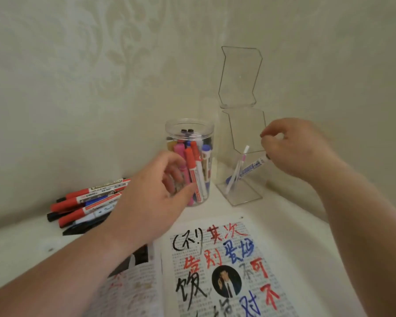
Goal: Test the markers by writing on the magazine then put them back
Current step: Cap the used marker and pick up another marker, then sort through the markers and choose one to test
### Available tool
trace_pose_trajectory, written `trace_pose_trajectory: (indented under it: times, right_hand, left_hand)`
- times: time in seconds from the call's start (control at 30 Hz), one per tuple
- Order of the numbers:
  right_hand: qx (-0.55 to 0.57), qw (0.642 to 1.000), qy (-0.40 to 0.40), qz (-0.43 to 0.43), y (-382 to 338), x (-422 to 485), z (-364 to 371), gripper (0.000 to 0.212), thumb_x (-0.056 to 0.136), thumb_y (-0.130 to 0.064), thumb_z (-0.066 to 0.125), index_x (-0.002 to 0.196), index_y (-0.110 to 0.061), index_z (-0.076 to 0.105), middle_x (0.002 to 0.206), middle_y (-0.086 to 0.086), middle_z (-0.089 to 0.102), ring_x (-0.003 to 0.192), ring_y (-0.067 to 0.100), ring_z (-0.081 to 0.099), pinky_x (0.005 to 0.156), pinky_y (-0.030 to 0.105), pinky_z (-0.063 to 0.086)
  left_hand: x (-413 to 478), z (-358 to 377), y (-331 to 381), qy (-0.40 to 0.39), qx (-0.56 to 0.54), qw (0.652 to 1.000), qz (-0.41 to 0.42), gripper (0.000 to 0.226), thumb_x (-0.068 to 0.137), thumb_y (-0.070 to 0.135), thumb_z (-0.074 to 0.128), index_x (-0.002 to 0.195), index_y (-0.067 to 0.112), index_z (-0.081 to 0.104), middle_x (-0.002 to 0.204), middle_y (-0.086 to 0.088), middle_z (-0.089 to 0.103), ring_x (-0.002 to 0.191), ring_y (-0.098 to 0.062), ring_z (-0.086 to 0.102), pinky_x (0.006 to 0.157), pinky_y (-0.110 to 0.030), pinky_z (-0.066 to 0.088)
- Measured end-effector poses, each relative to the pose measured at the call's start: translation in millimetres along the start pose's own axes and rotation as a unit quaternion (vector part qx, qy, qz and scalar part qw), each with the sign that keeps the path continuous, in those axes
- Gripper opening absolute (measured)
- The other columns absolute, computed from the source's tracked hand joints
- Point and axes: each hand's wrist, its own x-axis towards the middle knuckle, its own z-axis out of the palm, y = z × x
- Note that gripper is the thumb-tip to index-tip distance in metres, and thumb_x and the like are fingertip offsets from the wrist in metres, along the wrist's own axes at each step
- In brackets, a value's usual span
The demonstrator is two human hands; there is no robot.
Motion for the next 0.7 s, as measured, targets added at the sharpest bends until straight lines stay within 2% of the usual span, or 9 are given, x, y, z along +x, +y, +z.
trace_pose_trajectory:
  times: [0.1,0.2,0.3,0.43,0.5,0.6,0.7]
  right_hand:
    - [-0.138,0.978,-0.153,0.009,-19,24,-16,0.03,0.097,-0.034,0.052,0.078,-0.018,0.069,0.082,0.003,0.073,0.065,0.022,0.066,0.064,0.029,0.048]
    - [-0.202,0.945,-0.256,0.015,-30,40,-11,0.035,0.101,-0.042,0.05,0.088,-0.017,0.071,0.082,0.007,0.072,0.055,0.023,0.072,0.06,0.028,0.047]
    - [-0.241,0.92,-0.306,0.028,-37,48,-5,0.033,0.101,-0.042,0.051,0.09,-0.02,0.074,0.08,0.009,0.066,0.053,0.023,0.069,0.051,0.027,0.043]
    - [-0.294,0.899,-0.321,0.046,-48,51,1,0.021,0.096,-0.028,0.061,0.091,-0.016,0.077,0.094,0.013,0.071,0.052,0.022,0.056,0.047,0.024,0.039]
    - [-0.292,0.9,-0.32,0.055,-51,49,4,0.013,0.091,-0.022,0.067,0.09,-0.014,0.077,0.102,0.016,0.074,0.052,0.022,0.052,0.046,0.022,0.038]
    - [-0.257,0.925,-0.277,0.041,-47,50,3,0.015,0.088,-0.027,0.07,0.088,-0.014,0.076,0.092,0.009,0.075,0.053,0.02,0.054,0.05,0.024,0.042]
    - [-0.199,0.963,-0.184,0.002,-42,46,-6,0.01,0.086,-0.027,0.069,0.086,-0.022,0.078,0.075,0.006,0.072,0.053,0.018,0.058,0.054,0.024,0.045]
  left_hand:
    - [-15,6,-9,-0.082,0.013,0.996,0.044,0.005,0.086,0.03,0.076,0.086,0.03,0.071,0.077,0.014,0.066,0.07,-0.012,0.06,0.06,-0.018,0.045]
    - [-19,13,-26,-0.125,0.047,0.99,0.046,0.008,0.089,0.038,0.07,0.084,0.032,0.071,0.077,0.02,0.065,0.069,-0.01,0.06,0.06,-0.023,0.049]
    - [-19,15,-36,-0.166,0.048,0.984,0.036,0.01,0.09,0.042,0.069,0.084,0.034,0.071,0.074,0.018,0.064,0.066,-0.008,0.059,0.063,-0.032,0.052]
    - [-21,14,-36,-0.186,0.065,0.979,0.059,0.012,0.09,0.044,0.069,0.088,0.033,0.072,0.073,0.014,0.064,0.072,-0.007,0.059,0.065,-0.029,0.05]
    - [-21,12,-35,-0.188,0.059,0.977,0.076,0.013,0.09,0.044,0.07,0.089,0.031,0.072,0.073,0.012,0.064,0.074,-0.007,0.06,0.066,-0.028,0.05]
    - [-22,11,-36,-0.246,0.077,0.963,0.078,0.016,0.09,0.049,0.068,0.094,0.034,0.072,0.074,0.014,0.065,0.073,-0.005,0.06,0.067,-0.026,0.051]
    - [-27,17,-39,-0.296,0.108,0.946,0.08,0.023,0.089,0.057,0.064,0.103,0.04,0.068,0.078,0.021,0.061,0.072,0.0,0.056,0.065,-0.024,0.047]
